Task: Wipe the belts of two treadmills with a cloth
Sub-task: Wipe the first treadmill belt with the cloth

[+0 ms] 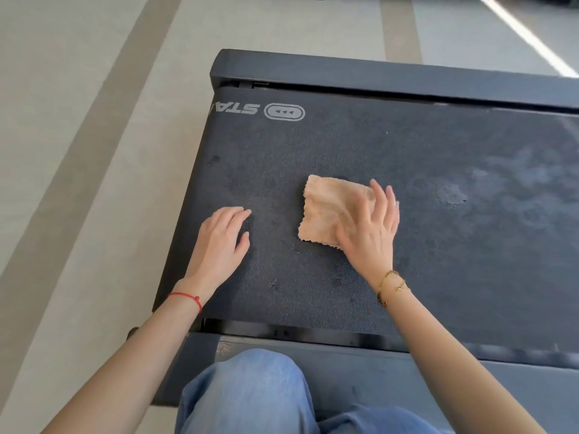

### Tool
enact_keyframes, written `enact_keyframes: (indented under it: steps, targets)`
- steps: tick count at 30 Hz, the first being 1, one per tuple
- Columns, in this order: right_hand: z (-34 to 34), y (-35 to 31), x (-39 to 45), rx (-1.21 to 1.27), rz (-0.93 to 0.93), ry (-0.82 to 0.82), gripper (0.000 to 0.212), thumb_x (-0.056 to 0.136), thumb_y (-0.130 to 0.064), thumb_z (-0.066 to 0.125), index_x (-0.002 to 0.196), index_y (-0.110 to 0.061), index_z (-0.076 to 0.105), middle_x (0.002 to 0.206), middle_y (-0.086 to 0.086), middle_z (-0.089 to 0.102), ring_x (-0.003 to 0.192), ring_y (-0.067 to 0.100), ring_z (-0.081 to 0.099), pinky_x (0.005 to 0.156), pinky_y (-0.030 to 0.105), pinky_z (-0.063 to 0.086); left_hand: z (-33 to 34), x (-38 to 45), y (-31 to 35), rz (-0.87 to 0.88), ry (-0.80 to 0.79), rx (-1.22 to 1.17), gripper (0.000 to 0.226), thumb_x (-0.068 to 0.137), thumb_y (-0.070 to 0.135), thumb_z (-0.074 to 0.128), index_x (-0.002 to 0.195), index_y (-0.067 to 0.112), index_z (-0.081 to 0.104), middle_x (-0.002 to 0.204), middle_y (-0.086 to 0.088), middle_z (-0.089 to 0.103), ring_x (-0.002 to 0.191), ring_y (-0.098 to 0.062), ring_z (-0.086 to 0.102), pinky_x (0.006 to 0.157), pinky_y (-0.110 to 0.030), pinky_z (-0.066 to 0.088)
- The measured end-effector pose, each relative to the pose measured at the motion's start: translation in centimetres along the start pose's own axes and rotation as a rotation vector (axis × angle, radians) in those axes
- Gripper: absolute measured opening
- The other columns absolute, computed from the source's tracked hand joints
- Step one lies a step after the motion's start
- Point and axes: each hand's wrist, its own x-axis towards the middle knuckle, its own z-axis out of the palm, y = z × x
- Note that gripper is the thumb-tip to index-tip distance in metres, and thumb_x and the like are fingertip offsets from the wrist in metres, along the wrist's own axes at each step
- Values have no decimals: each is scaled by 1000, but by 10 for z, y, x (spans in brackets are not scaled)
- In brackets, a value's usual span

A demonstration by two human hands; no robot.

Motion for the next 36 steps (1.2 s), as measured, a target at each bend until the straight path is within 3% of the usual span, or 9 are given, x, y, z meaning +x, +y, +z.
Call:
enact_keyframes:
  steps: [1, 3, 6, 9, 13, 20, 27, 33, 36]
  targets:
    - [1, 0, 0, -67, -107, -27, 59, 87, -30, 58, 142, -14, 45, 159, 9, 24, 149, 40, 9, 121, 54, -1, 2, 1, -3, -2, 0, 14, 42, 98, 21, 54, 140, 10, 53, 143, -7, 52, 136, -24, 44, 114, -43, 34]
    - [6, -2, 3, -67, -283, -189, 61, 95, -37, 52, 152, -24, 34, 163, 2, 19, 151, 37, 2, 120, 59, 1, 6, 4, -9, -9, -10, 52, 46, 100, 24, 51, 143, 11, 49, 149, -8, 46, 141, -25, 38, 118, -46, 30]
    - [23, -8, 11, -126, -274, -422, 64, 100, -56, 31, 157, -36, 7, 165, -10, 1, 152, 31, -8, 120, 57, 2, 10, 11, -19, -28, -18, 89, 50, 102, 28, 47, 149, 13, 42, 156, -9, 37, 146, -27, 30, 121, -50, 24]
    - [37, -8, 37, -202, -229, -428, 65, 99, -61, 22, 156, -39, 0, 165, -11, -5, 152, 31, -7, 121, 56, -1, 15, 15, -28, -66, -3, 96, 53, 102, 31, 43, 153, 15, 35, 160, -9, 29, 150, -27, 22, 122, -53, 17]
    - [56, -32, 82, -148, -138, -424, 59, 104, -51, 21, 157, -34, 3, 166, -7, -2, 152, 30, -8, 122, 49, -5, 20, 18, -36, -94, -2, 121, 57, 103, 37, 38, 156, 19, 27, 163, -7, 22, 152, -26, 16, 122, -55, 14]
    - [53, -39, 40, -58, -567, -505, 55, 105, -49, 19, 157, -34, 10, 165, -10, 4, 153, 18, -5, 124, 38, -4, 29, 15, -41, -101, 42, 123, 58, 103, 41, 24, 157, 22, 23, 164, -4, 19, 153, -22, 12, 123, -53, 11]
    - [80, -60, 133, -102, -270, -423, 56, 106, -45, 22, 158, -29, 9, 166, 0, -3, 152, 24, -7, 124, 43, -1, 34, 15, -43, -115, 78, 147, 57, 102, 42, 26, 156, 25, 23, 164, -2, 22, 152, -20, 15, 123, -52, 13]
    - [86, -71, 115, -71, -596, -498, 57, 105, -47, 22, 158, -27, 11, 166, -3, 2, 152, 20, -4, 124, 37, -3, 33, 15, -42, -108, 89, 152, 57, 102, 40, 28, 156, 23, 24, 163, -1, 22, 152, -20, 16, 123, -52, 13]
    - [91, -72, 153, -106, -443, -459, 58, 105, -48, 23, 158, -30, 9, 166, -2, -2, 152, 22, -5, 124, 41, -2, 33, 15, -41, -113, 89, 158, 57, 102, 40, 29, 156, 24, 24, 163, -2, 23, 152, -20, 16, 123, -52, 14]
